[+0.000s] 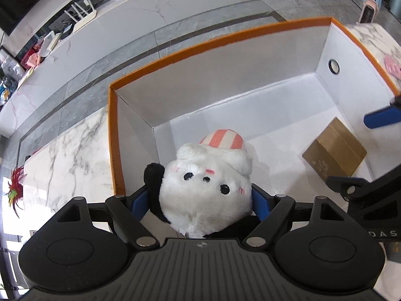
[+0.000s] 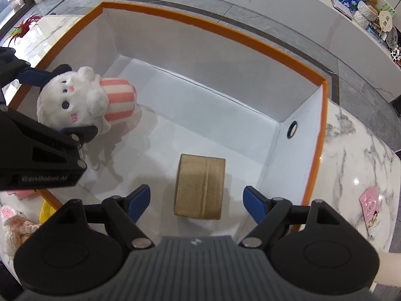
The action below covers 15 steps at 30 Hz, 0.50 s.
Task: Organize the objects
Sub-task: 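Open the left gripper to drop the white cat plush into the box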
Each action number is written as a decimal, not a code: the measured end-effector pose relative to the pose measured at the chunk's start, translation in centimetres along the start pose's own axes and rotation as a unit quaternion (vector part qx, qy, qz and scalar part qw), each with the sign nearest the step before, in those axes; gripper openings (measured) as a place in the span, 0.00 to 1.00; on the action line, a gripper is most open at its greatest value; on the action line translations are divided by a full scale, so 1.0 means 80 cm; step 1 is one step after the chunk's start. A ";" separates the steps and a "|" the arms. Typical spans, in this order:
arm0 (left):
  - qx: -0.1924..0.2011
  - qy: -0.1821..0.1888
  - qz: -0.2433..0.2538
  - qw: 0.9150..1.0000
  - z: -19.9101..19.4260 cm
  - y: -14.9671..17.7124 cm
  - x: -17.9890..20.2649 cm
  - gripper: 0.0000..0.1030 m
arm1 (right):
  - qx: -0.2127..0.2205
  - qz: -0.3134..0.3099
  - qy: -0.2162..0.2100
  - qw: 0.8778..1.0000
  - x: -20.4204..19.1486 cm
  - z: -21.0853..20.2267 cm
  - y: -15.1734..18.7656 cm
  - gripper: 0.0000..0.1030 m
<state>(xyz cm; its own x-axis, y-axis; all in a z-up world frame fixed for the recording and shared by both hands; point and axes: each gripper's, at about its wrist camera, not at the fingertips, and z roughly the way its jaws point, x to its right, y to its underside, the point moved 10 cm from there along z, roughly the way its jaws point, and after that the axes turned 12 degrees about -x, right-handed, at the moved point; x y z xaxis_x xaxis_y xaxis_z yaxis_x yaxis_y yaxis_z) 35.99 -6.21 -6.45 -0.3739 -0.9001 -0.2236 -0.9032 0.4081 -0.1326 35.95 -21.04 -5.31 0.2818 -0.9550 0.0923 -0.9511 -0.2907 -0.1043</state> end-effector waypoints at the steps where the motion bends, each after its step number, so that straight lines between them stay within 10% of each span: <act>1: 0.001 0.008 -0.010 1.000 -0.002 -0.001 -0.003 0.92 | 0.001 0.001 0.000 1.000 0.002 0.000 0.001 0.80; 9: -0.002 0.062 -0.069 0.996 -0.008 -0.008 -0.022 0.92 | 0.011 0.007 -0.004 1.000 -0.001 0.002 -0.005 0.81; 11: -0.014 0.027 -0.074 0.997 -0.001 -0.008 -0.031 0.92 | 0.012 0.008 -0.005 1.000 -0.002 0.000 -0.003 0.81; 15: -0.003 0.106 -0.113 0.988 -0.012 -0.014 -0.032 0.91 | 0.022 0.004 -0.010 1.000 -0.003 -0.006 0.004 0.83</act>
<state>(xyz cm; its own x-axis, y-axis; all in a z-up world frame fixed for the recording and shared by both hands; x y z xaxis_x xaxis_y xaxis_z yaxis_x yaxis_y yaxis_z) 37.76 -4.53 -4.81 -0.1982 -0.9800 0.0186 -0.9695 0.1932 -0.1507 35.54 -20.84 -4.87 0.2767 -0.9582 0.0721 -0.9471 -0.2846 -0.1486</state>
